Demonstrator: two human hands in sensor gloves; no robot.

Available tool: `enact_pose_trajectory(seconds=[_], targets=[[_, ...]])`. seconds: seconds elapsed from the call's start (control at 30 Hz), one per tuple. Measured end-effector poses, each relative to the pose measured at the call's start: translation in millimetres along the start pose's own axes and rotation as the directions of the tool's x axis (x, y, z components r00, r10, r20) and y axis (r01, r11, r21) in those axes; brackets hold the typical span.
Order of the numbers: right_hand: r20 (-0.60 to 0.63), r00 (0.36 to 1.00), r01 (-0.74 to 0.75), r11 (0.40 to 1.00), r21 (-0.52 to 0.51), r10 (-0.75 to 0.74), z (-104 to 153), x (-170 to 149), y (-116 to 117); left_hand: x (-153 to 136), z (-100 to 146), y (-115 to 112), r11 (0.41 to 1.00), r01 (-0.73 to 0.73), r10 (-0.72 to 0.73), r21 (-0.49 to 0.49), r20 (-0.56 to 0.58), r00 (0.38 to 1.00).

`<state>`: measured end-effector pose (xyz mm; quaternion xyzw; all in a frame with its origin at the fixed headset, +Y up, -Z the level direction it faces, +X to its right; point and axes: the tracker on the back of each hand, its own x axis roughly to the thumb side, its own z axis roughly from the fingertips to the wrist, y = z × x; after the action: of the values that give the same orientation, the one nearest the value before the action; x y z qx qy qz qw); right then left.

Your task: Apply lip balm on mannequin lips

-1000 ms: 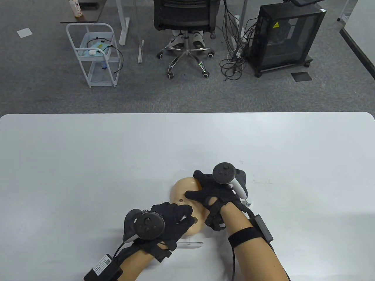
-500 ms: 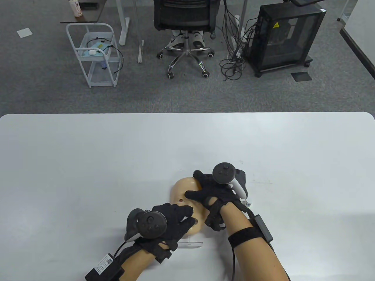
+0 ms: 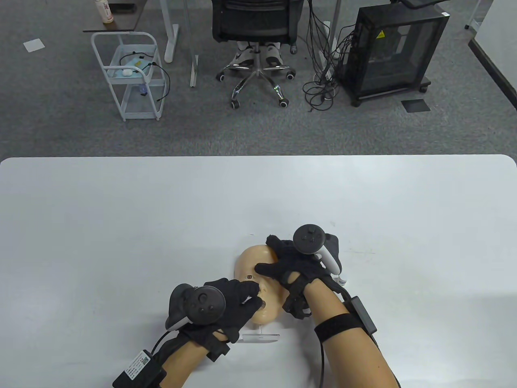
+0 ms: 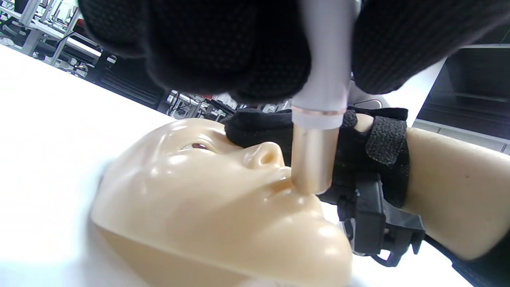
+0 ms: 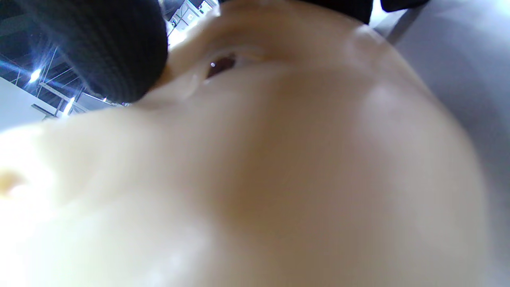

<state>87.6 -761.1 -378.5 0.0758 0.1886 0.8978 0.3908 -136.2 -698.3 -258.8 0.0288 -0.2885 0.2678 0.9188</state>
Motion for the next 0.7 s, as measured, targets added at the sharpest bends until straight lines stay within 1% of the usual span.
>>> enact_pose_trajectory(seconds=[0.03,0.1,0.3,0.57,0.7], targets=[[0.0,1.0,0.0,1.0,0.0,0.0,0.1,0.0,0.0,-0.2,0.0,0.8,1.0,0.008,-0.008,-0.002,-0.001,1.0],[0.0,1.0,0.0,1.0,0.001,0.0,0.0,0.1,-0.1,-1.8,-0.5,3.8,0.999,0.023,-0.024,-0.035,-0.011,1.0],[-0.002,1.0,0.003,1.0,0.003,-0.003,0.2,0.1,-0.4,-11.5,-0.4,4.6,0.996,0.001,-0.006,-0.095,-0.055,0.998],[-0.002,1.0,0.003,1.0,0.005,-0.003,0.4,-0.4,-1.2,-14.0,-1.1,4.1,0.996,-0.016,0.011,-0.086,-0.061,0.998],[-0.003,1.0,0.002,1.0,0.005,-0.002,0.7,-0.8,-1.6,-15.9,-0.6,6.9,0.997,-0.049,0.045,-0.056,-0.063,0.997]])
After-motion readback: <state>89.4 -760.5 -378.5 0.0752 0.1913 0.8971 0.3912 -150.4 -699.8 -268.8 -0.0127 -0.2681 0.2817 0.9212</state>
